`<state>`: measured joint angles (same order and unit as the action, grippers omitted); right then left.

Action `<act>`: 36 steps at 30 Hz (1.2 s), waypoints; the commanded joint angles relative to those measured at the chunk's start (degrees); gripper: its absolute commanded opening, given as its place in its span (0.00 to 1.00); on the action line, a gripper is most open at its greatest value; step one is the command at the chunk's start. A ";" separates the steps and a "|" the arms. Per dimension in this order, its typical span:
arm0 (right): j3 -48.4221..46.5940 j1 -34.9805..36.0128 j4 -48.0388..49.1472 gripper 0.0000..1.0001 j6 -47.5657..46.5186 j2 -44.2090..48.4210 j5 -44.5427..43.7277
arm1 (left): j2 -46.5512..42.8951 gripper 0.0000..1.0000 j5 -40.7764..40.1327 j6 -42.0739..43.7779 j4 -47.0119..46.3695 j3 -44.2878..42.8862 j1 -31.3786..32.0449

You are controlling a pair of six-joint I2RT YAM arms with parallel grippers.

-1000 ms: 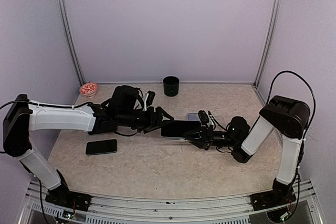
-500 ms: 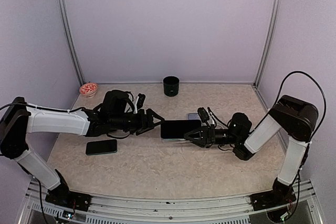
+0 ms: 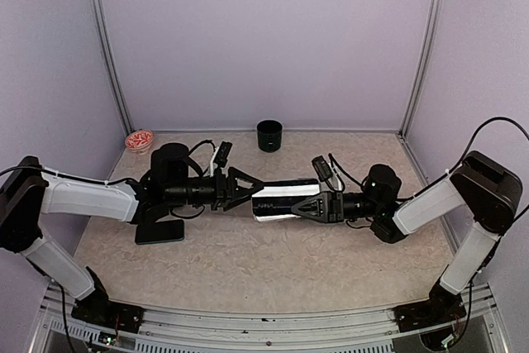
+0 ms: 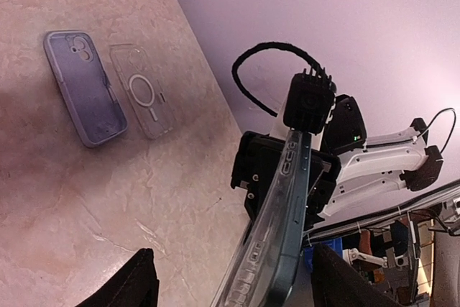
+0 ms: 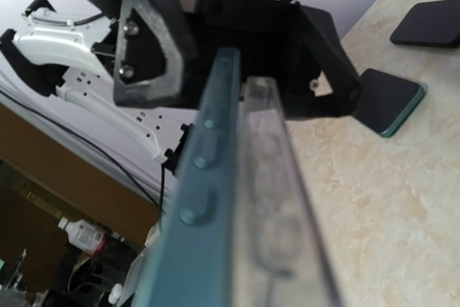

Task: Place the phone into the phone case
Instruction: Install the phone on the phone case, then pass from the right arm to the left

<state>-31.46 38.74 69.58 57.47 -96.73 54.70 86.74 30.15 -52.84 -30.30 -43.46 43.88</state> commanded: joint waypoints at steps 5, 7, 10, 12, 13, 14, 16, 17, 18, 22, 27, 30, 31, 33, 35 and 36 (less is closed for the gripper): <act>-1.71 -0.37 3.72 0.02 -2.48 1.51 2.51 | 2.40 0.61 5.72 -2.05 -7.59 -1.20 2.31; -1.91 -0.34 3.29 0.03 -2.99 1.54 2.52 | 3.26 0.57 6.53 -2.27 -8.23 -1.72 2.88; -2.24 -0.39 2.67 0.03 -3.47 1.70 2.37 | 3.99 0.46 7.25 -2.49 -8.69 -2.12 3.26; -2.47 -0.38 2.40 0.03 -3.85 1.72 2.34 | 4.21 0.36 7.36 -2.46 -8.80 -2.22 3.47; -2.54 -0.35 2.32 0.04 -3.86 1.64 2.39 | 4.29 0.26 7.37 -2.36 -8.76 -2.38 3.49; -2.63 -0.40 2.37 0.04 -3.86 1.55 2.50 | 4.31 0.21 7.38 -2.28 -8.72 -2.46 3.49; -2.72 -0.37 2.39 0.04 -3.95 1.38 2.60 | 4.40 0.12 7.42 -2.30 -8.74 -2.65 3.58; -2.73 -0.34 2.34 0.05 -3.96 1.37 2.73 | 4.47 0.10 7.50 -2.27 -8.80 -2.69 3.58; -2.73 -0.33 2.22 0.06 -3.99 1.34 2.78 | 4.49 0.07 7.54 -2.14 -8.75 -2.72 3.61; -2.94 -0.33 1.46 0.18 -4.36 1.51 3.59 | 4.24 0.04 7.34 -0.39 -6.86 -3.43 3.67; -3.30 -1.61 -1.30 0.48 -5.55 2.34 6.18 | 3.08 0.04 5.36 7.68 0.70 -4.26 3.18; -3.14 -3.06 -2.37 0.59 -6.11 2.76 8.47 | 1.94 0.04 2.93 13.26 5.18 -4.27 2.97; -3.16 -3.40 -3.14 0.60 -6.44 2.85 9.03 | 1.74 0.04 2.33 14.74 6.05 -4.09 2.97; -3.40 -3.66 -4.57 0.61 -7.23 2.80 10.39 | 1.44 0.04 2.05 16.54 6.41 -3.48 2.89; -3.87 -3.80 -5.57 0.61 -7.74 2.47 11.62 | 1.71 0.04 2.31 18.10 6.86 -3.30 3.03; -4.07 -3.89 -5.98 0.61 -7.86 2.27 12.18 | 1.84 0.04 2.44 18.80 7.21 -3.30 3.05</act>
<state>-33.26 35.73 64.12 52.36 -96.09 62.65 89.47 35.29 -40.07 -28.10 -46.46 47.07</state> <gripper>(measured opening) 0.613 0.167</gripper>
